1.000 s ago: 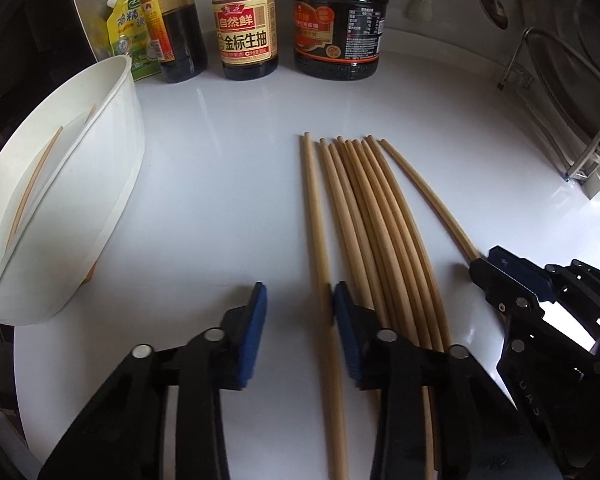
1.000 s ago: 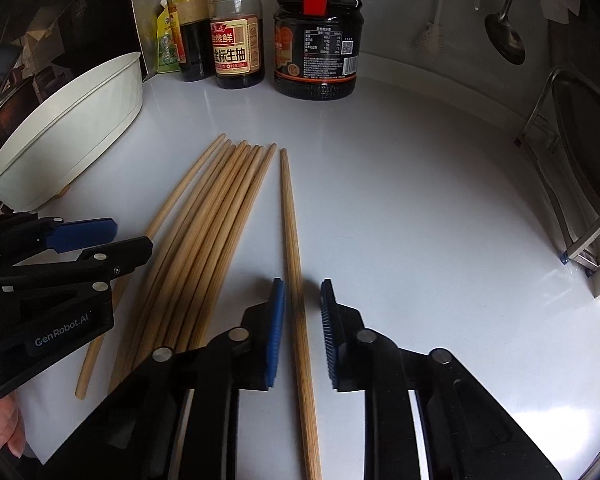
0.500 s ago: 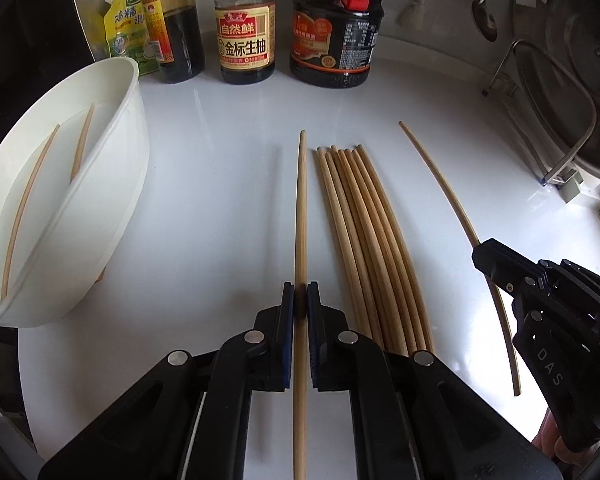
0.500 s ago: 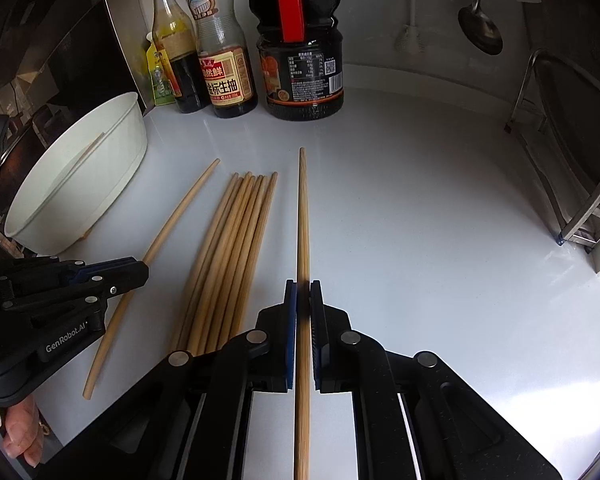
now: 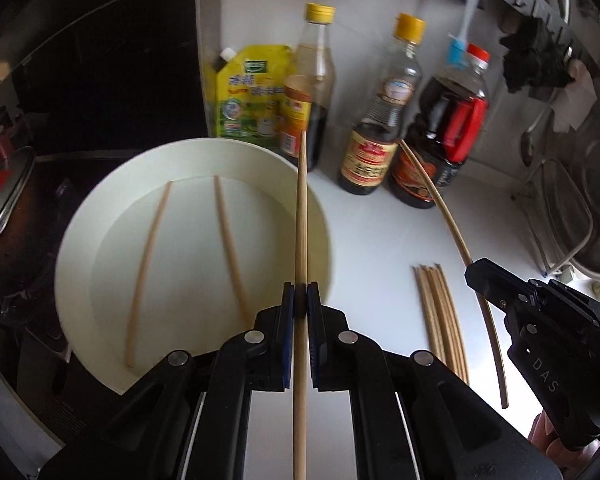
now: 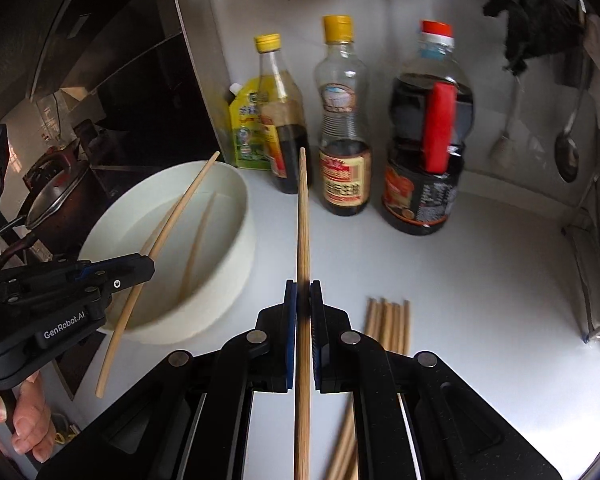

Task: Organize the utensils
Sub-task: 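Carry both held chopsticks over the white basin with both grippers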

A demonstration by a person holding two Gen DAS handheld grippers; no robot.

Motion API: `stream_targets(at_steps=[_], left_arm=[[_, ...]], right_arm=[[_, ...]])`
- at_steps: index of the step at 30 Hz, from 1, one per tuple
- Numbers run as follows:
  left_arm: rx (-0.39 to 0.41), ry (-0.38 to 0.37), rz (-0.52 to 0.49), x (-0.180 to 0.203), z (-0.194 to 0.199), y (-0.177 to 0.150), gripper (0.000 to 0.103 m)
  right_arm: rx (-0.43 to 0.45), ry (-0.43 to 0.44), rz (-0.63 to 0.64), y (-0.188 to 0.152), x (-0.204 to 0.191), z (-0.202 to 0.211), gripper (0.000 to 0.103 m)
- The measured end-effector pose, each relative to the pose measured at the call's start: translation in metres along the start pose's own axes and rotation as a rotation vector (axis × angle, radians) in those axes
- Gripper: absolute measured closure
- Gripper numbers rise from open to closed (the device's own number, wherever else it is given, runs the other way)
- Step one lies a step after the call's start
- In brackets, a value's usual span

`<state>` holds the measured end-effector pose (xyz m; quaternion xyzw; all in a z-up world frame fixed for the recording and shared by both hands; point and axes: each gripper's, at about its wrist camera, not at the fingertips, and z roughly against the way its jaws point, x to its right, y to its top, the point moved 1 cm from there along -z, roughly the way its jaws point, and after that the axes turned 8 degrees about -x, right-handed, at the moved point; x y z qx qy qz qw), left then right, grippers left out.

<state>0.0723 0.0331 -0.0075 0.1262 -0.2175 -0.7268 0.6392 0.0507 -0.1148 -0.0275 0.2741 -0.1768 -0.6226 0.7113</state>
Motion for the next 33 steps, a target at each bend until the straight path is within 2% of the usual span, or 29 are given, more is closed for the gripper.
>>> stream_targets(at_steps=[7,13,24,33], left_arm=[[-0.009,0.064,0.058,-0.082,-0.005,0.022,0.096],[-0.052,0.069,0.076,-0.120,-0.030,0.033,0.096],[-0.123,0.034,0.081,-0.137,-0.074,0.041,0.096],[-0.139,0.036,0.092,-0.143,-0.083,0.042,0.095]], right_arm=[[-0.018,0.103,0.051,0.049,-0.075,-0.047,0.097],[-0.104,0.121,0.054,0.065,-0.114,-0.100,0.097],[-0.200,0.100,-0.020,0.074,-0.120,-0.152,0.097],[-0.224,0.080,-0.028,0.071,-0.116,-0.158,0.095]])
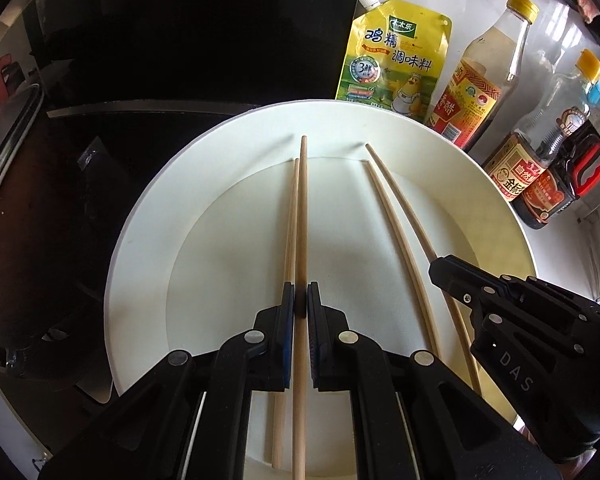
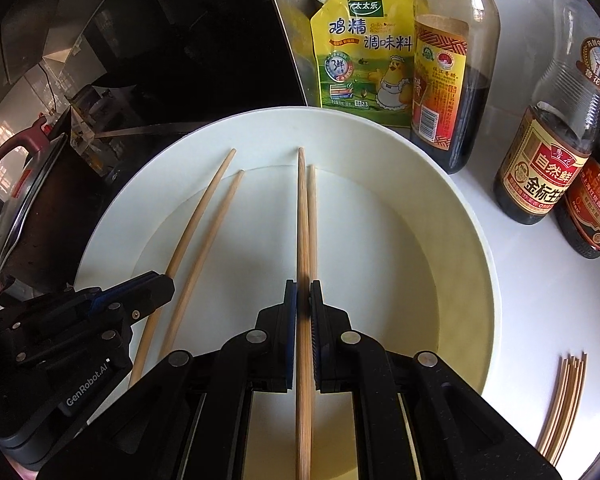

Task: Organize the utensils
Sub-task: 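Open both grippers to drop the chopsticks into the white basin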

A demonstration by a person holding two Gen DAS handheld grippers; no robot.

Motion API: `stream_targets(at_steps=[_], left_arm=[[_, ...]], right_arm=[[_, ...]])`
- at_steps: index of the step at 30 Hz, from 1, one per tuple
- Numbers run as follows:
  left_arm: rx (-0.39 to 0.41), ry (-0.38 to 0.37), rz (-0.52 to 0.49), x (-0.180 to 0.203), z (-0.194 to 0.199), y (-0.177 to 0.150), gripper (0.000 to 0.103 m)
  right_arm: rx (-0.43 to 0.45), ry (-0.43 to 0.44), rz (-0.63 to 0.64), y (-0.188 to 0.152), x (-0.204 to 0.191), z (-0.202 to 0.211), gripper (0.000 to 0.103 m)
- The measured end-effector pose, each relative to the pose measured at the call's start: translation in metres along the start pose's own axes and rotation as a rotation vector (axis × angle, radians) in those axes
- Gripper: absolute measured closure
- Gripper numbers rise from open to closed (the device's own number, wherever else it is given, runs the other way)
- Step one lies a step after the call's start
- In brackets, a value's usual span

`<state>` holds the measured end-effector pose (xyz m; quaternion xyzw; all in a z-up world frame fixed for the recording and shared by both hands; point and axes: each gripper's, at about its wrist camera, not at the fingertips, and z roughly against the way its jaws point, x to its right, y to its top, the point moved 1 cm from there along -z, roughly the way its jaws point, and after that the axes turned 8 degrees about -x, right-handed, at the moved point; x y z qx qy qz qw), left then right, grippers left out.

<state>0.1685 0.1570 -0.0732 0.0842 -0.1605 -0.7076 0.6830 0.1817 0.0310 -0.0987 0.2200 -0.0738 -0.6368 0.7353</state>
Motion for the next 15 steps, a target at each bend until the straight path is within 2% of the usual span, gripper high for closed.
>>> stream_targets(at_steps=[3,5,9,12,15], left_arm=[[0.006,0.009,0.016,-0.004,0.003,-0.001,0.081],[0.014,0.018,0.027,-0.007,0.008,-0.002,0.064],[0.034,0.032,0.042,-0.011,0.018,-0.006,0.051],[0.048,0.047,0.056,-0.013,0.026,-0.010,0.036],[0.058,0.052,0.060,-0.014,0.034,-0.015,0.033]], right_arm=[[0.012,0.000,-0.001,-0.002,0.002,0.006,0.086],[0.023,-0.011,0.001,-0.002,0.004,0.010,0.085],[0.037,-0.008,-0.002,-0.005,0.005,0.020,0.085],[0.046,-0.008,0.000,-0.009,0.005,0.027,0.083],[0.054,-0.013,0.006,-0.015,0.005,0.033,0.078]])
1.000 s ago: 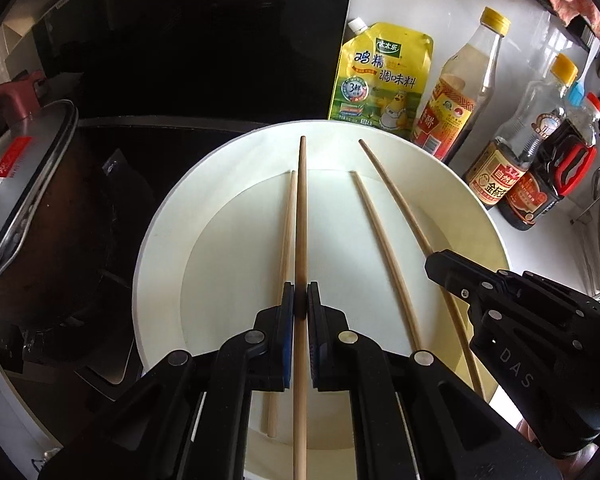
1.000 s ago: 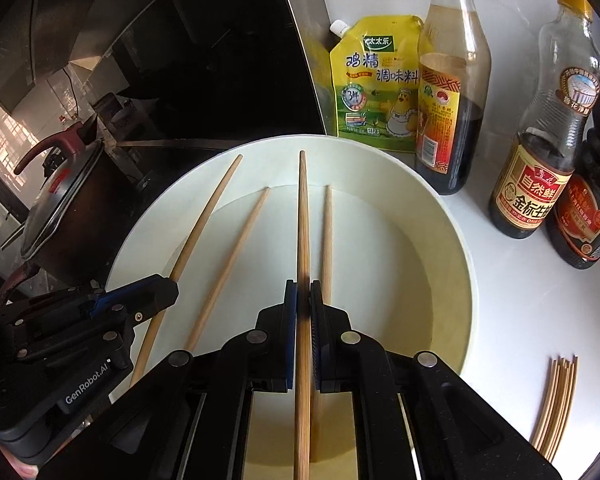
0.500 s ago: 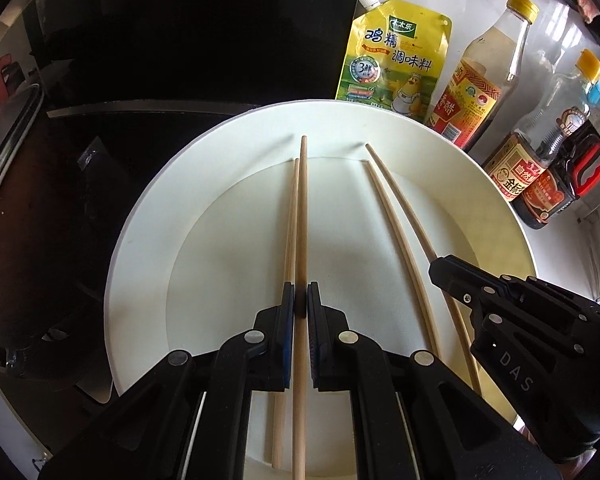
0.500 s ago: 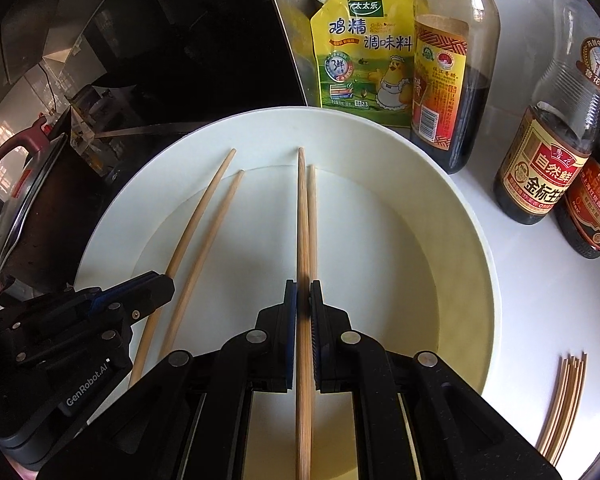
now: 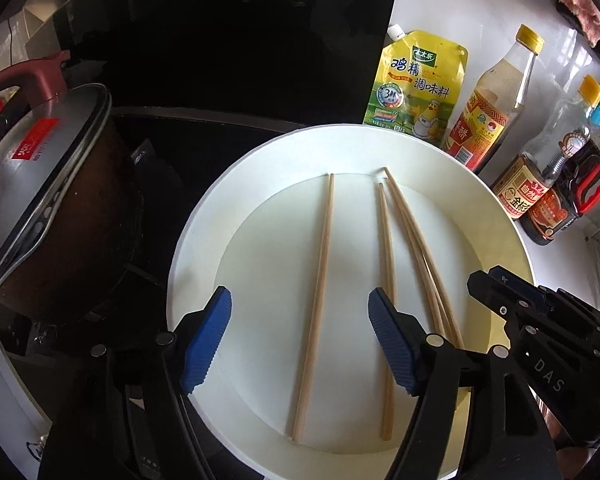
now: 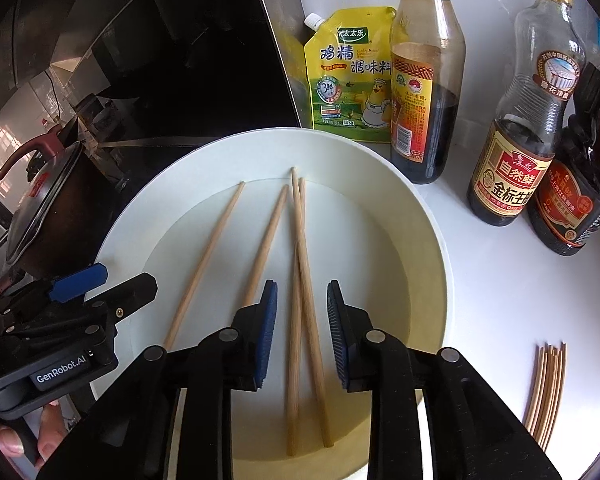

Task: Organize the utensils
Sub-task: 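Open both grippers to drop the chopsticks into the white basin, then move both grippers back from the basin to the chopstick pile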

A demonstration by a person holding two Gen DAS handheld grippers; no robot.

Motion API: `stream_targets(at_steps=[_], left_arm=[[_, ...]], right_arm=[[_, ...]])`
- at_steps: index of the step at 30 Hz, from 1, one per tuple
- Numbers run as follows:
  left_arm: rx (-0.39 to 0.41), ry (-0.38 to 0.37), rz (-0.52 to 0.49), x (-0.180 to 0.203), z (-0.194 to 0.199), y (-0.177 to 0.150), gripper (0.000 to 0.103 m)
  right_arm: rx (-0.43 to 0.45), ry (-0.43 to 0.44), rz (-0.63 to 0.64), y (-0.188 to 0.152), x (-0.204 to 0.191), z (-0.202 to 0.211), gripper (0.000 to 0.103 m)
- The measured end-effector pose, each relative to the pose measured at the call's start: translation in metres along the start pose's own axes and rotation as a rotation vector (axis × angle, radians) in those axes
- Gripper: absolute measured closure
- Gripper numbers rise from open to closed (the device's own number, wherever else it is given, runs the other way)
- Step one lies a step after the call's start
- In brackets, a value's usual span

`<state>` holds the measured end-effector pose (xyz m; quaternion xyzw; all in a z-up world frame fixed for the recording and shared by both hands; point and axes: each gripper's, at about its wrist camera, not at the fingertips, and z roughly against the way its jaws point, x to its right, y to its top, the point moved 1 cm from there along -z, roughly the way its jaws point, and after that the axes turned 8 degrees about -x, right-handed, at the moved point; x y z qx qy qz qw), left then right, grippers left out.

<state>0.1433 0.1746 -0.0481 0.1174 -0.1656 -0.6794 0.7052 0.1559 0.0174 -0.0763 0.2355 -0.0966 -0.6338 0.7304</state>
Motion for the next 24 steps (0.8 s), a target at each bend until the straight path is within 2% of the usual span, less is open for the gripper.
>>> stream_targets(at_steps=[3,8,24], left_arm=[[0.003,0.010,0.001,0.001,0.007,-0.005,0.030],[0.024,0.014,0.007,0.002,0.022,-0.012,0.024],[0.108,-0.012,-0.001,0.025,0.078,-0.036,0.020]], right_arm=[[0.003,-0.006,0.000,-0.005,0.001,0.007,0.077],[0.018,-0.012,-0.002,-0.015,0.003,0.021,0.069],[0.086,-0.043,0.010,-0.061,0.011,0.087,0.062]])
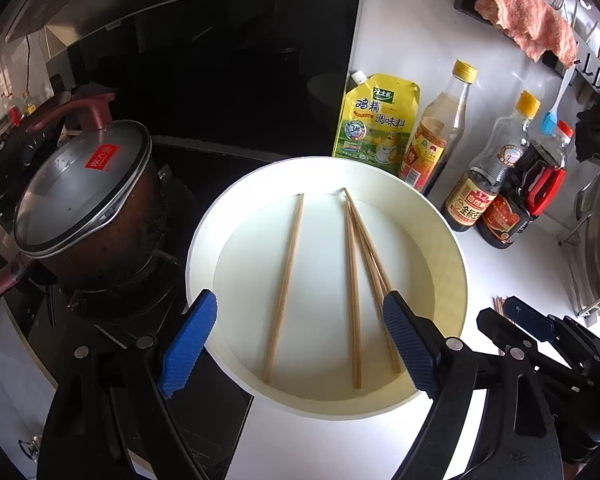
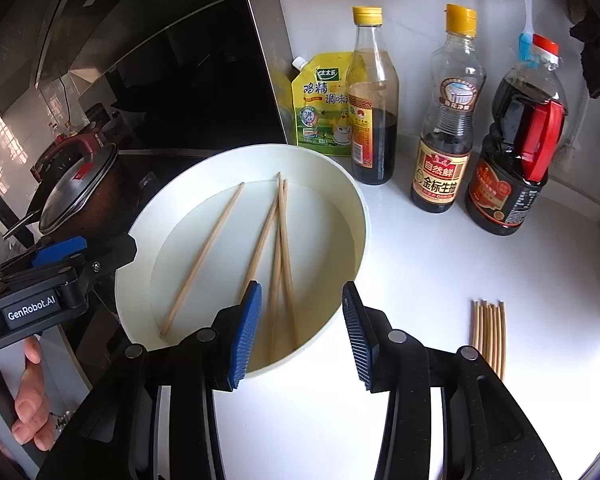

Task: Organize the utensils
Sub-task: 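Move both grippers back from the basin to the chopstick pile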

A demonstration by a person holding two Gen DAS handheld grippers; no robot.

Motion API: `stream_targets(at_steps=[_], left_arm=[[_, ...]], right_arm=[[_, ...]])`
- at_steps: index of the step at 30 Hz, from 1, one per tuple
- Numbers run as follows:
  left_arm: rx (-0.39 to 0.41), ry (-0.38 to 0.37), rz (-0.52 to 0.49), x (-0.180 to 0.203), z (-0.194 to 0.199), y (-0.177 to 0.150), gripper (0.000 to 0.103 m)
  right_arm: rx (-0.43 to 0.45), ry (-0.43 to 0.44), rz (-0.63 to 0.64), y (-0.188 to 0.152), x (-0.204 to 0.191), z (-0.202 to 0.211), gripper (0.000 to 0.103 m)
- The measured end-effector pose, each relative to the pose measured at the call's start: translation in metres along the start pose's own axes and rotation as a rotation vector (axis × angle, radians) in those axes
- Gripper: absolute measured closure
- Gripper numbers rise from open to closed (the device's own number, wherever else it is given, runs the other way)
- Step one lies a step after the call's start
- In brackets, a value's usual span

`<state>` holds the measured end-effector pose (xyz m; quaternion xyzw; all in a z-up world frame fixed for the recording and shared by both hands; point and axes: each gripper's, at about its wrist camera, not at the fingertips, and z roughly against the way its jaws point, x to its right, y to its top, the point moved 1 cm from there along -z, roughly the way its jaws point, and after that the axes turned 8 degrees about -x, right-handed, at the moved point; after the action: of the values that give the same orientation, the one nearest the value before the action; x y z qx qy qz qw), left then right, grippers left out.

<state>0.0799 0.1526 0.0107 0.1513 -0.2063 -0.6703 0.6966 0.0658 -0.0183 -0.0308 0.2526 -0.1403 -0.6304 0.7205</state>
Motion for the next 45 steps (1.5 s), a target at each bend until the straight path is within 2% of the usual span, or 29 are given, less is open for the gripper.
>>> stream_targets(at_steps=[6,10,25,34,45], left_arm=[[-0.001,-0.013,-0.027,0.022,0.010,-0.018,0.018],[-0.015,-0.027,-0.047,0.039,0.012,-0.032,0.016],[-0.088,-0.123,-0.171,0.122,-0.003,-0.076,0.013],[-0.114,-0.157,-0.241,0.169,-0.025,-0.099,0.013],[-0.172,-0.113,-0.264,0.198,-0.063,-0.117,0.013]], right_arm=[[0.015,-0.026,-0.022,-0.020,0.018,0.024,0.060],[0.013,-0.054,-0.050,-0.038,0.035,0.036,0.053],[-0.031,-0.186,-0.202,-0.105,0.130,0.063,0.052],[-0.080,-0.241,-0.228,-0.138,0.171,0.051,0.050],[-0.120,-0.212,-0.222,-0.144,0.201,0.011,0.050]])
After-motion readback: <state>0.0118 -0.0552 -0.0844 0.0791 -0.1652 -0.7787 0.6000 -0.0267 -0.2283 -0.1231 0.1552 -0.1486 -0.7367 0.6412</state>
